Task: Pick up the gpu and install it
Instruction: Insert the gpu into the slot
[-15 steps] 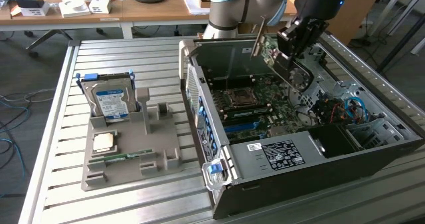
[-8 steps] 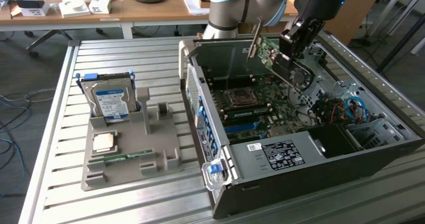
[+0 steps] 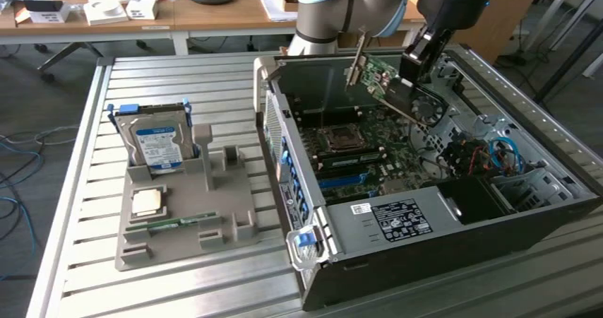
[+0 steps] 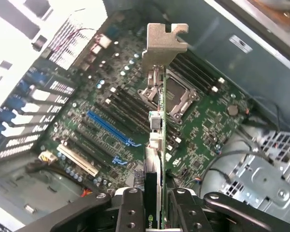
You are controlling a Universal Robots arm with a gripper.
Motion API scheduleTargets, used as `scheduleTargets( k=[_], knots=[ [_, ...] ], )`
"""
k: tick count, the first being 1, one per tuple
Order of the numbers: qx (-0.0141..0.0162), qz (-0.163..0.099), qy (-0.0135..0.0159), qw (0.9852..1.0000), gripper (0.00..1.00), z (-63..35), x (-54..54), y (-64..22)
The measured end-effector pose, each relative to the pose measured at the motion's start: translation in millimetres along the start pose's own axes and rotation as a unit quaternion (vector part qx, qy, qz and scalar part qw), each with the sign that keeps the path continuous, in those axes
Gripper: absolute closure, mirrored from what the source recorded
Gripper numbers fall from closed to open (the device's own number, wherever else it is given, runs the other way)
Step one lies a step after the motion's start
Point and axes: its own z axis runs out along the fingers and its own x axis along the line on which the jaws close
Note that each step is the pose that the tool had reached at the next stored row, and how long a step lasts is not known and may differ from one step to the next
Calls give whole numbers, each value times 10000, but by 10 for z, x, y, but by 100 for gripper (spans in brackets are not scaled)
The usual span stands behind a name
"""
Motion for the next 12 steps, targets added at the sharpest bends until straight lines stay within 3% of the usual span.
scheduleTargets(
  k=[6,12],
  knots=[
    [-12,-546,32,9985,74,4,0,0],
    [-23,-1088,65,9940,74,8,0,0]
  ],
)
